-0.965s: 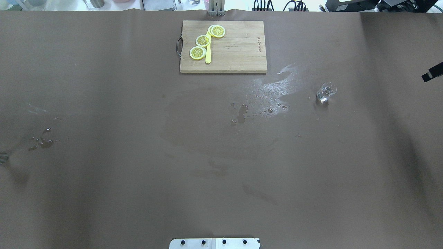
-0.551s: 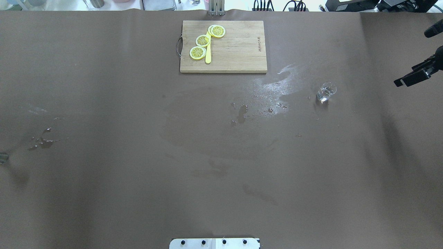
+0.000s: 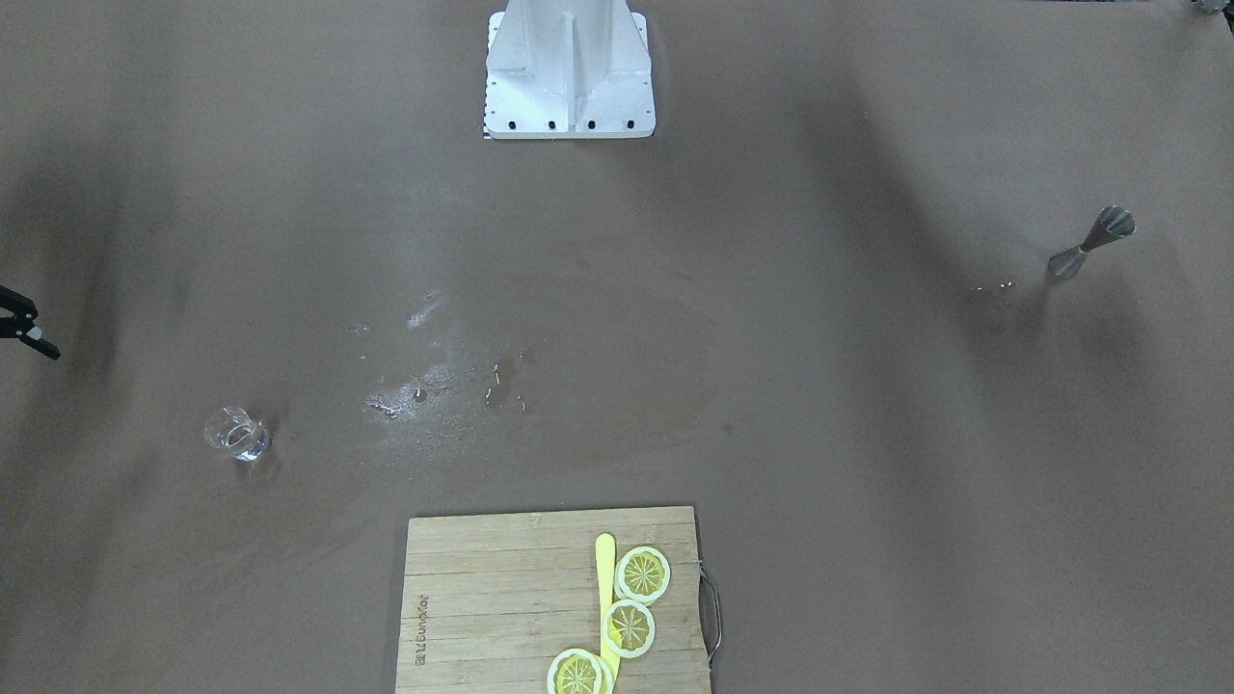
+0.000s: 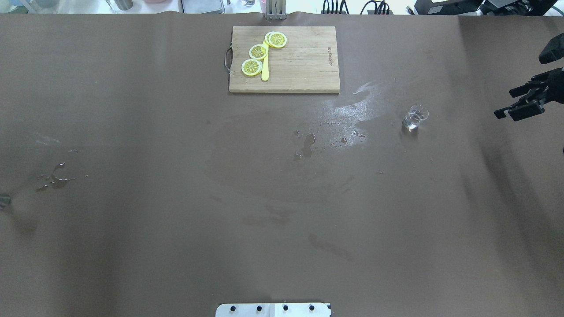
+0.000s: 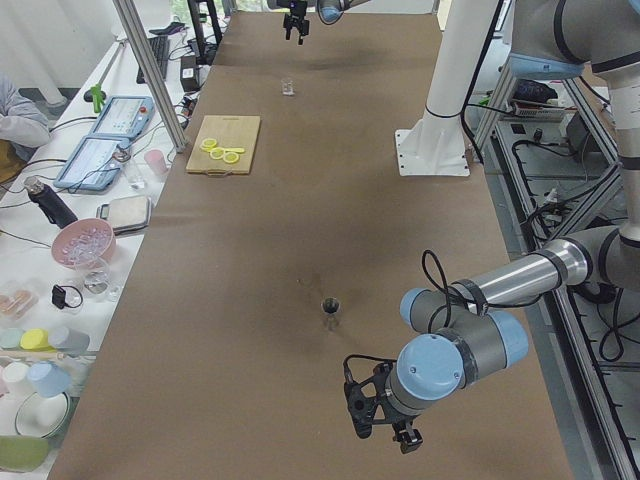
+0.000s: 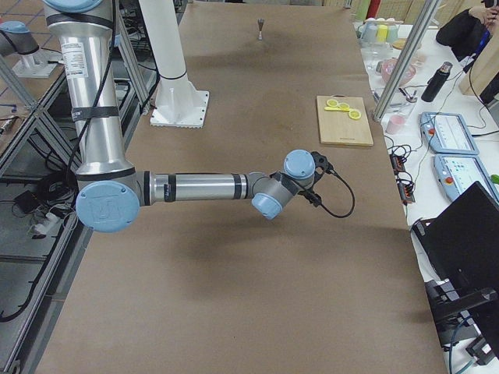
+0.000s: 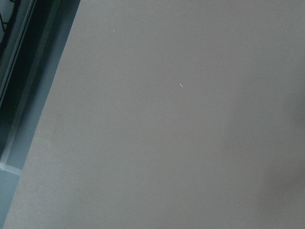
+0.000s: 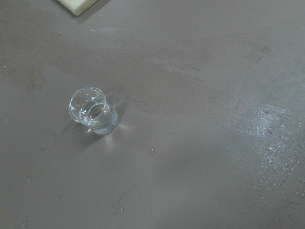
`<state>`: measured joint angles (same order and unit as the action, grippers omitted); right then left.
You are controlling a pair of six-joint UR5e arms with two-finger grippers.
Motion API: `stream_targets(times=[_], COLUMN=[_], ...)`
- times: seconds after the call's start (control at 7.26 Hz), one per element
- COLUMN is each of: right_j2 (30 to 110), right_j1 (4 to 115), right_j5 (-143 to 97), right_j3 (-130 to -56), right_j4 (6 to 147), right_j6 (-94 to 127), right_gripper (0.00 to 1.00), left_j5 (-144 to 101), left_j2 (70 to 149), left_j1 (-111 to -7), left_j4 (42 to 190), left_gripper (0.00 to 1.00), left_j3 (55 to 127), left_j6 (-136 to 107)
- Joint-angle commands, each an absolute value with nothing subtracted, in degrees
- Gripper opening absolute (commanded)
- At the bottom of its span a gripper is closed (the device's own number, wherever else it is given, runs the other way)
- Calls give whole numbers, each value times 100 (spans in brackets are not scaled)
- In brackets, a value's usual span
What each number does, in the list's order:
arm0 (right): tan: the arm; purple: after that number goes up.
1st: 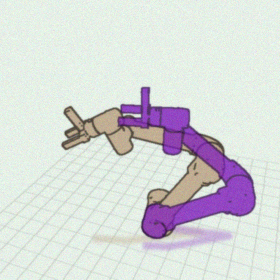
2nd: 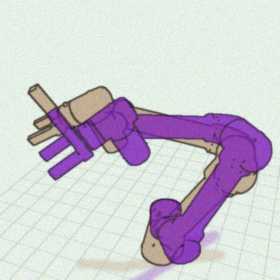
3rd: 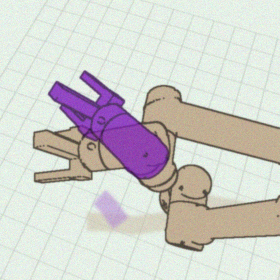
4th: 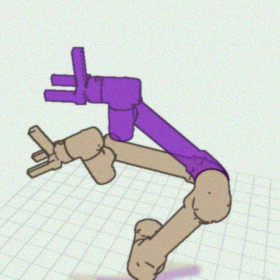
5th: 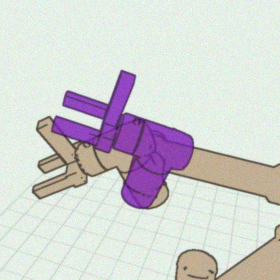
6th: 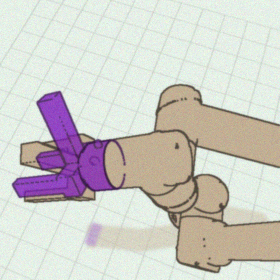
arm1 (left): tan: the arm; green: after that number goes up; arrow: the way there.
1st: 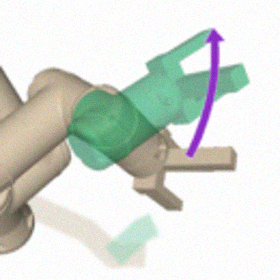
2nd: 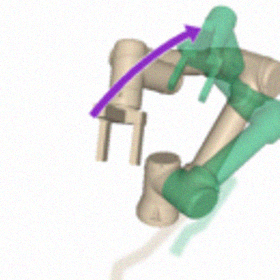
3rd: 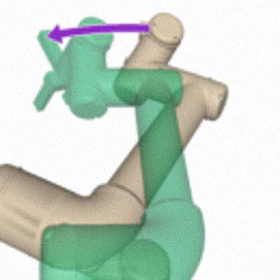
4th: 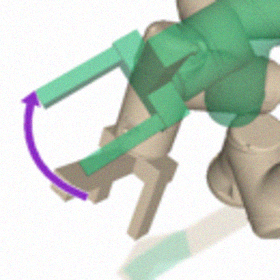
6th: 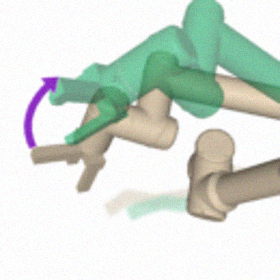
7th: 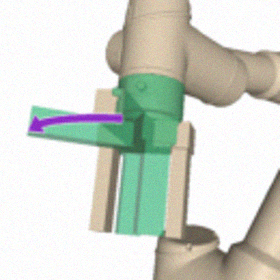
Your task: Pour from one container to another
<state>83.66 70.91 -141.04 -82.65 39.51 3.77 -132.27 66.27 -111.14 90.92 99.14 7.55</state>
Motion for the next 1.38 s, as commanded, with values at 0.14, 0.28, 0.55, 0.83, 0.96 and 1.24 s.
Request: stream_targets(times=[0.14,0.28,0.55,0.83,0.96,1.24], right_j2=[8332,8323,8200,8200,7948,7491], right_j1=[7205,7233,7041,6612,6566,6460], right_j5=[-14656,-14651,-14591,-13716,-13633,-13605], right_j3=[-8122,-8139,-8113,-7999,-7702,-7017], right_j4=[3744,3744,3691,3088,2954,2297], right_j6=[413,404,325,-303,-795,-905], right_gripper=[100,100,100,100,100,100], left_j5=[-12983,-12990,-12665,-13441,-14135,-14615], left_j2=[6557,6400,5785,5774,5888,5889], left_j1=[-11101,-11109,-11092,-11083,-11083,-11074], left_j4=[11335,12547,13639,14271,14700,15187], left_gripper=[99,99,99,99,99,99], left_j3=[9391,8917,9173,9167,9002,8859], left_j6=[791,904,1614,1591,1573,1600])
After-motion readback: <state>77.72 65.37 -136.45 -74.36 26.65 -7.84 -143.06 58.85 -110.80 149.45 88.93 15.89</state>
